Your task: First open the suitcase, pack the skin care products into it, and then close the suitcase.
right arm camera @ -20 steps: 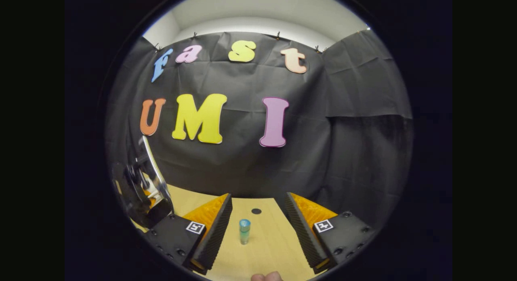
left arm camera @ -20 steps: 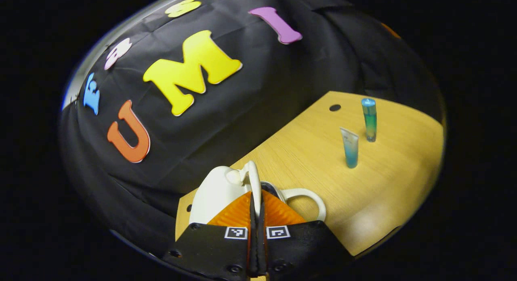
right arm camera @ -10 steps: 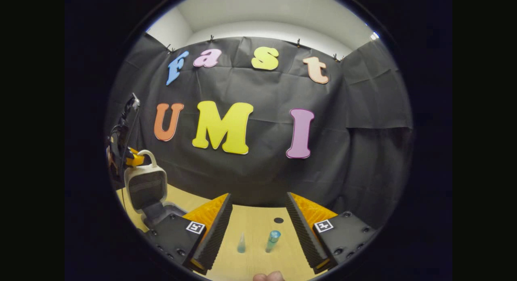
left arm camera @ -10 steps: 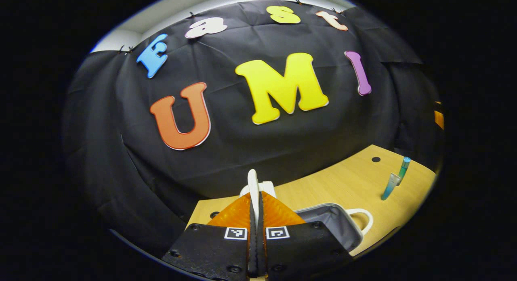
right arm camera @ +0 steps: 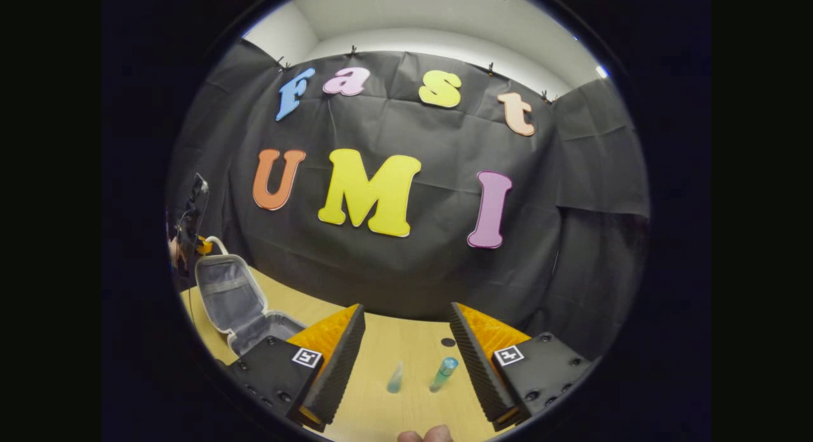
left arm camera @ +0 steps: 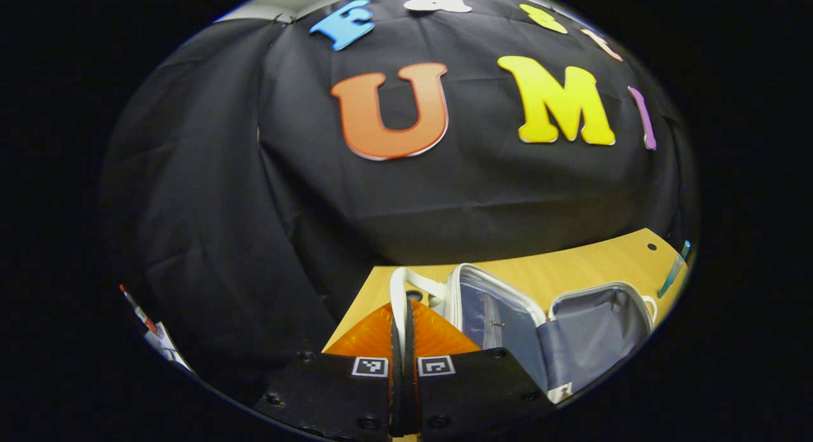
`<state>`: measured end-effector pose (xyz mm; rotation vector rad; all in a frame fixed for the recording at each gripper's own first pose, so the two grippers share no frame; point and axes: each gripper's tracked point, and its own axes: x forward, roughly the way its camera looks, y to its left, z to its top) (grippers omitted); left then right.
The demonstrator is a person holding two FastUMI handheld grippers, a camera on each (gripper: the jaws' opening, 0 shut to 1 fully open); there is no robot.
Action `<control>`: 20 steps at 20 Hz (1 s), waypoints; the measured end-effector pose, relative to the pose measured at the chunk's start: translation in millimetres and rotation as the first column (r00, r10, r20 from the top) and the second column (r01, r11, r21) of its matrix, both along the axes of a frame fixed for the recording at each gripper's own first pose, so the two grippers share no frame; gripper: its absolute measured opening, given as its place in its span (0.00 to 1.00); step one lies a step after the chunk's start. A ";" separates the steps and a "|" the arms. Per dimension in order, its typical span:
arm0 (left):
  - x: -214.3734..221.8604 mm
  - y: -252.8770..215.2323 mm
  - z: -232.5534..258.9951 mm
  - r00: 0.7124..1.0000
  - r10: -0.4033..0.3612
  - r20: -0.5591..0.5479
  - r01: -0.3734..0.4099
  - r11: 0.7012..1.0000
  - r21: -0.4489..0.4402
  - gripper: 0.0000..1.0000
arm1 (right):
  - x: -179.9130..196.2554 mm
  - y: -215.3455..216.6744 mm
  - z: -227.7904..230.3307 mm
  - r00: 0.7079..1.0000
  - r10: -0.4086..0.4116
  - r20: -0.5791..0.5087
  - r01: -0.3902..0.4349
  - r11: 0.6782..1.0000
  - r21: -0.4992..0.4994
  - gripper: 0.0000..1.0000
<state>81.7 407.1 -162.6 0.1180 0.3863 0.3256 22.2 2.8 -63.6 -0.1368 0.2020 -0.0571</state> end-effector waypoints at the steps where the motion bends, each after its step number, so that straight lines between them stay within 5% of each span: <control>1: -3.0 11.9 -20.1 0.999 0.028 -0.018 -0.029 0.999 -0.038 0.03 | -0.3 -0.2 -0.8 1.000 -0.003 -0.007 0.003 1.000 -0.006 0.80; 7: -6.4 39.4 -130.3 0.986 0.107 -0.128 -0.139 0.952 -0.272 0.05 | 4.6 8.9 12.8 1.000 0.023 -0.009 -0.023 0.999 -0.033 0.80; 9: -7.2 40.1 -145.6 0.981 0.132 -0.145 -0.169 0.944 -0.283 0.08 | 7.1 12.9 15.7 0.999 0.032 0.000 -0.032 0.999 -0.041 0.78; 13: -19.0 56.7 -145.9 0.968 0.189 -0.167 -0.221 0.955 -0.199 0.34 | 9.2 16.7 11.4 0.999 0.039 -0.010 -0.039 0.999 -0.017 0.80; 18: -27.4 28.2 -84.2 0.979 0.195 -0.063 -0.204 0.960 -0.194 1.00 | 7.3 7.9 8.8 1.000 0.030 0.004 -0.030 0.999 0.037 0.80; 20: -28.9 -6.2 -43.0 0.985 0.172 0.011 -0.168 0.970 -0.175 1.00 | 6.8 0.7 7.9 0.999 0.029 0.016 -0.030 0.997 0.065 0.79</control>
